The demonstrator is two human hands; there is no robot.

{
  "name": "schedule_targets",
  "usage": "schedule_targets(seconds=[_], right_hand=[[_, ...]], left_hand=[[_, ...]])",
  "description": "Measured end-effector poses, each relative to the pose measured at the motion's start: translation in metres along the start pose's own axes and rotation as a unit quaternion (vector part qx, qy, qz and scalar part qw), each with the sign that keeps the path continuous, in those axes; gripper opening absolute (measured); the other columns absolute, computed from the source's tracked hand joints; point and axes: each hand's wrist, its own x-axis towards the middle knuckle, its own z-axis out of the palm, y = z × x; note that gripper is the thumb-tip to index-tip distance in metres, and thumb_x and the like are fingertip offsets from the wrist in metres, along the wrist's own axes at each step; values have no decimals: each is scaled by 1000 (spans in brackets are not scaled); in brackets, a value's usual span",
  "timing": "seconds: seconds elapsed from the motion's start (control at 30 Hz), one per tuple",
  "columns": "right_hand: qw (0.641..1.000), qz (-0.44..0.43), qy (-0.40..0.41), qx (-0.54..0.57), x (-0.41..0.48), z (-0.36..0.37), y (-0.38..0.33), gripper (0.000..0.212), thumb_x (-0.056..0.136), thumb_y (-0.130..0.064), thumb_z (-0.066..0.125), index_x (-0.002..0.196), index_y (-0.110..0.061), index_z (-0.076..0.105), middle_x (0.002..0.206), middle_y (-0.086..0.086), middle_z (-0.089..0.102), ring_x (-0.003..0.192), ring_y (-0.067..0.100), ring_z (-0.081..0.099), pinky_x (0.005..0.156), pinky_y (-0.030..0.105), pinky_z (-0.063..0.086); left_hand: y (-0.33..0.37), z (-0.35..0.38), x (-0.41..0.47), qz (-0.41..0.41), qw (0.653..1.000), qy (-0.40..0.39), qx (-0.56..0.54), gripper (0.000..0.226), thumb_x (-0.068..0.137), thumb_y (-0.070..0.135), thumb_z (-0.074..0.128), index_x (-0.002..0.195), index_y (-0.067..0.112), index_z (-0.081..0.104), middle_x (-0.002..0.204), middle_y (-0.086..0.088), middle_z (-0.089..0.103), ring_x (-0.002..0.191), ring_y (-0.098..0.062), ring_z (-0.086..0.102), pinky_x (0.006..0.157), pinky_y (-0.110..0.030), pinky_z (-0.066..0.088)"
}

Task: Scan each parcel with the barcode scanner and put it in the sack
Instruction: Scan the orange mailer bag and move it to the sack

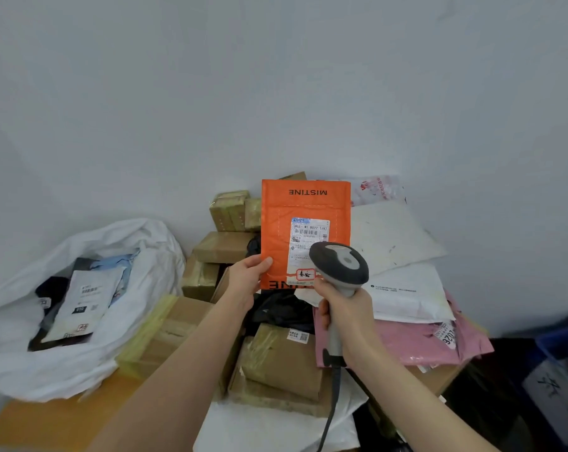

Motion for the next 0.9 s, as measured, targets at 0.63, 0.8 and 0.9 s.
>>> schedule_targets(seconds=[0.63, 0.8, 0.9], right_hand=[[996, -40, 4, -82, -13, 8, -7, 42, 86, -24, 70, 52, -8, 52, 40, 1, 51, 33, 9, 45, 39, 17, 40], [998, -27, -8, -63, -14, 8, -10, 36, 85, -24, 71, 58, -7, 54, 41, 1, 51, 34, 10, 45, 40, 18, 41], [1000, 1, -29, -1, -15, 10, -15, 25, 85, -21, 72, 69, -7, 59, 46, 2, 54, 37, 12, 46, 41, 22, 40]], left_hand=[[1, 4, -4, -2, 1000, -4, -1, 12, 90, 14, 66, 101, 15, 63, 88, 1, 70, 65, -5, 68, 42, -15, 48], [2, 3, -5, -3, 1000, 4, 1, 11, 88, 15, 68, 98, 16, 64, 89, 1, 71, 57, -3, 68, 40, -14, 47], [5, -3, -9, -4, 1000, 12, -6, 23, 87, 14, 69, 109, 9, 65, 88, -1, 72, 60, -5, 70, 45, -18, 51]])
